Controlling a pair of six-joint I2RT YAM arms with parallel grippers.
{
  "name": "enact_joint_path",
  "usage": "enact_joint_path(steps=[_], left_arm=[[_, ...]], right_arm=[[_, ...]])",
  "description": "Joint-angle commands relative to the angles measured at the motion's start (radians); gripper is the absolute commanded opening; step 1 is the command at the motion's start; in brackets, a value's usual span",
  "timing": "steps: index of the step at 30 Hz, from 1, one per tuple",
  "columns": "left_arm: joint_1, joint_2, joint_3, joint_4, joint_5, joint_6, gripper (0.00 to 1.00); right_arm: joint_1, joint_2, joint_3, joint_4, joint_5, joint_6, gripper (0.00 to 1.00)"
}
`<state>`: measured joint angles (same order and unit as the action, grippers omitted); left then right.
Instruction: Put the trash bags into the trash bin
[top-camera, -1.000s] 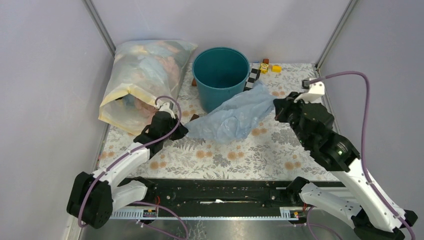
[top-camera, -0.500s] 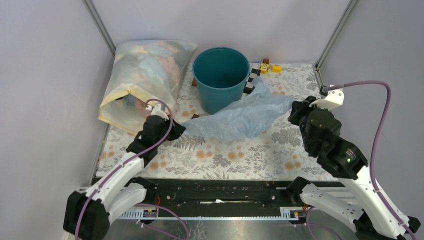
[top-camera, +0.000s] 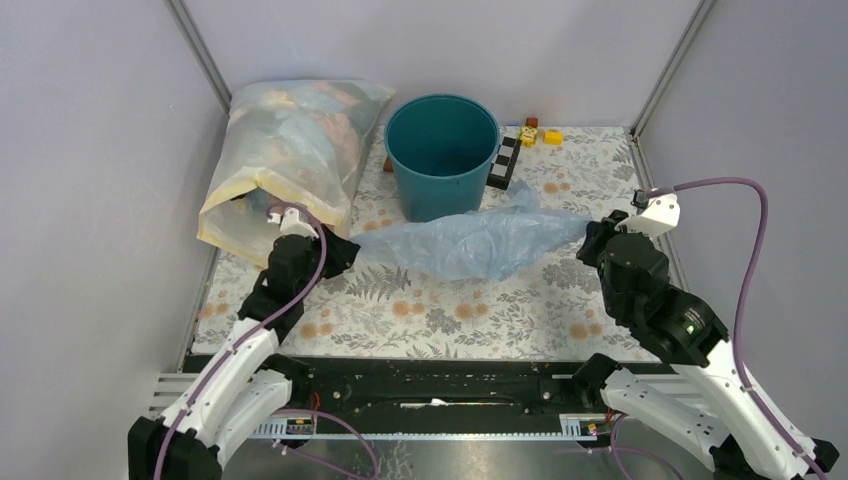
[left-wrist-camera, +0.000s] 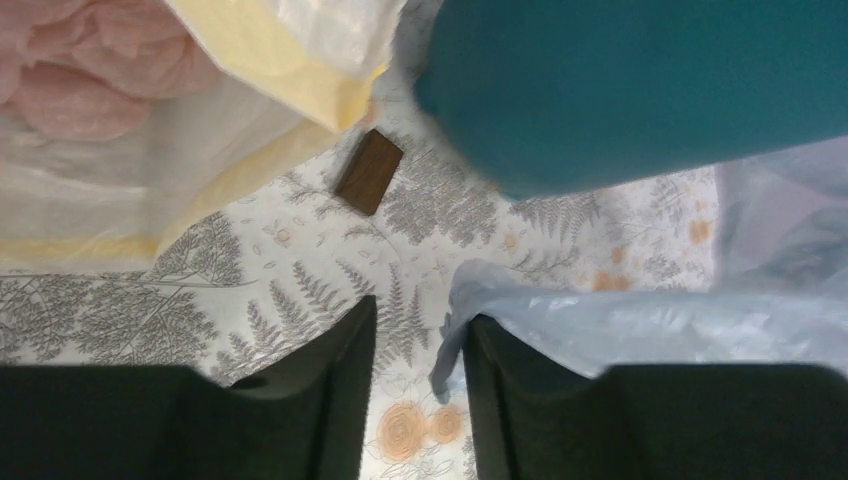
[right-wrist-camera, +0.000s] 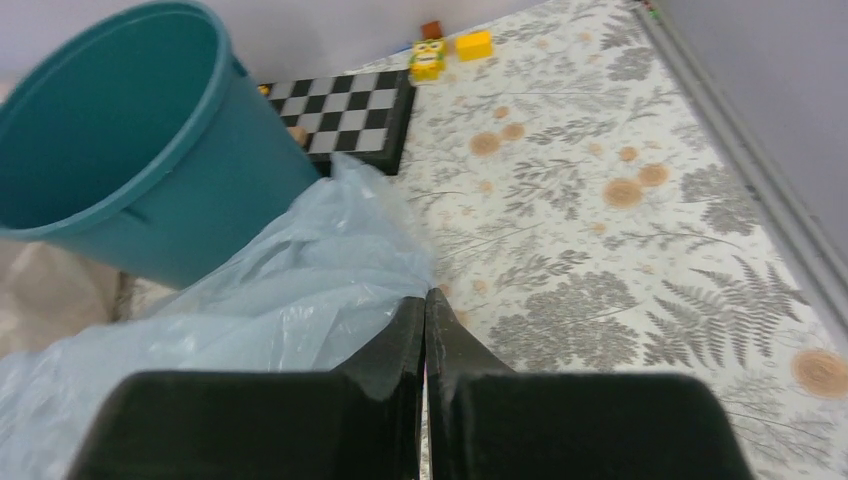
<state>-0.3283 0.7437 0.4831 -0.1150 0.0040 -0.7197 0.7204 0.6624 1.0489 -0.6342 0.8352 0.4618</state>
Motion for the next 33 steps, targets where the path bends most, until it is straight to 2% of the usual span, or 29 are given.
enact_joint_path(steps=[1, 5, 8, 11, 16, 19, 22, 26, 31, 33], left_arm=[[-0.002, 0.079, 0.067, -0.058, 0.025, 0.075, 0.52], [-0.158, 0.066, 0.127, -0.105, -0.157, 0.057, 0.82], [-0.268, 0.062, 0.187, -0.157, -0.259, 0.049, 0.88], [-0.346, 0.053, 0.225, -0.156, -0.268, 0.069, 0.87], [-0.427, 0.046, 0.197, 0.056, 0.081, 0.185, 0.67], [-0.489, 0.065, 0.19, 0.123, 0.172, 0.21, 0.6], [-0.543, 0.099, 0.199, 0.14, 0.139, 0.247, 0.6], [-0.586, 0.151, 0.214, 0.136, 0.068, 0.266, 0.67], [-0.612, 0.221, 0.252, 0.081, -0.113, 0.266, 0.69], [-0.611, 0.242, 0.262, 0.078, -0.14, 0.269, 0.68]], right_arm=[[-0.006, 0.029, 0.033, 0.075, -0.199, 0.017, 0.0], [-0.006, 0.152, 0.077, 0.104, -0.417, 0.111, 0.0], [-0.005, 0.233, 0.101, 0.139, -0.511, 0.178, 0.0], [-0.006, 0.274, 0.096, 0.206, -0.596, 0.208, 0.0], [-0.006, 0.293, 0.089, 0.261, -0.612, 0.236, 0.0], [-0.005, 0.298, 0.088, 0.266, -0.594, 0.239, 0.0], [-0.006, 0.299, 0.082, 0.273, -0.601, 0.238, 0.0], [-0.006, 0.296, 0.075, 0.284, -0.614, 0.237, 0.0], [-0.005, 0.289, 0.077, 0.287, -0.63, 0.232, 0.0], [-0.005, 0.284, 0.077, 0.288, -0.638, 0.233, 0.0]])
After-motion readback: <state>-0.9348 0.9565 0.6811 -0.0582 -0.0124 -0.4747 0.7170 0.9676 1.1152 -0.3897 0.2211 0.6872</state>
